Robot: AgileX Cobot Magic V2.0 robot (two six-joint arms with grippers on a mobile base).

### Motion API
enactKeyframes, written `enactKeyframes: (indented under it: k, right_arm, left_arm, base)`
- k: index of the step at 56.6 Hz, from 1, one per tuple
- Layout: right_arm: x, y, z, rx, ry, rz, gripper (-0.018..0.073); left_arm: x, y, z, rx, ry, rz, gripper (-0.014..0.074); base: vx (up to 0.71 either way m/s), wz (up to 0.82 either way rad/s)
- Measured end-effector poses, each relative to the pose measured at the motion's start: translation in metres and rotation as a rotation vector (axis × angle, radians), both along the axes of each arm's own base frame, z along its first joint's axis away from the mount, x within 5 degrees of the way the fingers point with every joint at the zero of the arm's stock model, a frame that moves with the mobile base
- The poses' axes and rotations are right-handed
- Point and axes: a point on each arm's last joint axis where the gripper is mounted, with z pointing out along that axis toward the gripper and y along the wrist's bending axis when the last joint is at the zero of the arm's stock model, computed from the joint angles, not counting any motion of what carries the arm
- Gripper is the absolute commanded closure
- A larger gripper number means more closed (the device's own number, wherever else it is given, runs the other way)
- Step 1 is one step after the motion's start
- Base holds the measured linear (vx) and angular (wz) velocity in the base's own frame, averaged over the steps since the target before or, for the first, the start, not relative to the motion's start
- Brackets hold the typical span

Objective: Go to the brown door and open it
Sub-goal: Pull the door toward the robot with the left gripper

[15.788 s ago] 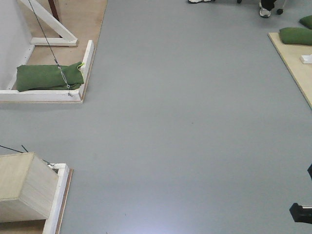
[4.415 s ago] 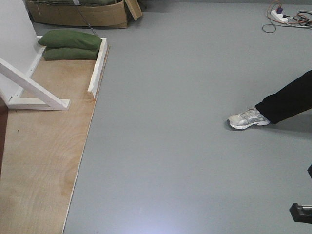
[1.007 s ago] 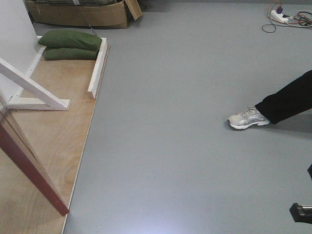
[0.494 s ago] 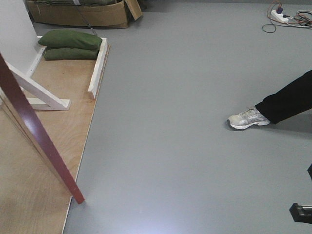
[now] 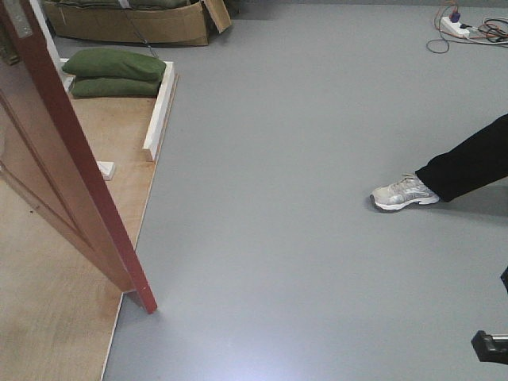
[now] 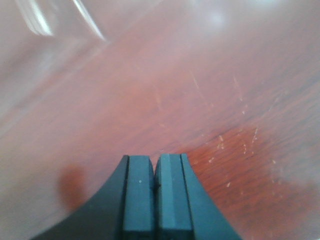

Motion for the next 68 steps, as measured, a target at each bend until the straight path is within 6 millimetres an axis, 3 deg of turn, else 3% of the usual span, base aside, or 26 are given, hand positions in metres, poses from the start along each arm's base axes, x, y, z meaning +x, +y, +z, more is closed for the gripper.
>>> enactKeyframes:
  k: [68]
  right_arm:
    - [0.0000, 0.0000, 0.0000, 0.000, 0.000, 0.000, 0.0559]
  left_arm:
    - [0.0000, 0.0000, 0.0000, 0.000, 0.000, 0.000, 0.0600]
  base:
    - [0.01, -0.02]
